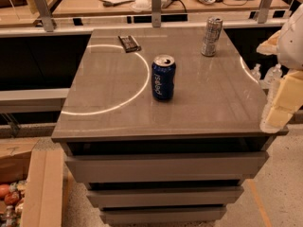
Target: Move redbull can near rxbar chocolate
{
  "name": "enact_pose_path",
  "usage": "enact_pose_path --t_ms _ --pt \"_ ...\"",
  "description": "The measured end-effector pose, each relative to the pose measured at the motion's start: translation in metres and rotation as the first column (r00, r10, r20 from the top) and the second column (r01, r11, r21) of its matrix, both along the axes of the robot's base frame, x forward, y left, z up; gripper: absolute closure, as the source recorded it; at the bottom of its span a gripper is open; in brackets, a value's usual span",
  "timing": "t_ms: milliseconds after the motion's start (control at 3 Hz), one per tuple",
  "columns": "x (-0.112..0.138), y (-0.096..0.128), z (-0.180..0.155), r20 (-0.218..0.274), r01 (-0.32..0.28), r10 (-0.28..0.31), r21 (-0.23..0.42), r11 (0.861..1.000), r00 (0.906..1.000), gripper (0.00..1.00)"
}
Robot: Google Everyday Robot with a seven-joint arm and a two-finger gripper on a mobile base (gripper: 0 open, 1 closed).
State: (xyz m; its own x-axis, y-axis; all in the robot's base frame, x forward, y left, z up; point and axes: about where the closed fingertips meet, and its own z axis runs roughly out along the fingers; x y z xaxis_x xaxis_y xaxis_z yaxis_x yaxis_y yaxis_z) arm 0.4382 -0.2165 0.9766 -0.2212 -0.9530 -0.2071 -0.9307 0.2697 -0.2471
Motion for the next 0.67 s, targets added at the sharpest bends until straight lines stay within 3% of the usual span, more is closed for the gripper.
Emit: enact_pose_path --t_ms 333,667 --pt "0.000 0.000 0.000 0.000 0.000 0.000 0.000 1.000 1.0000 0.00" --pt "0.012 -0.014 0.001 0.043 0.052 -0.055 0.079 0.996 0.9975 0.00"
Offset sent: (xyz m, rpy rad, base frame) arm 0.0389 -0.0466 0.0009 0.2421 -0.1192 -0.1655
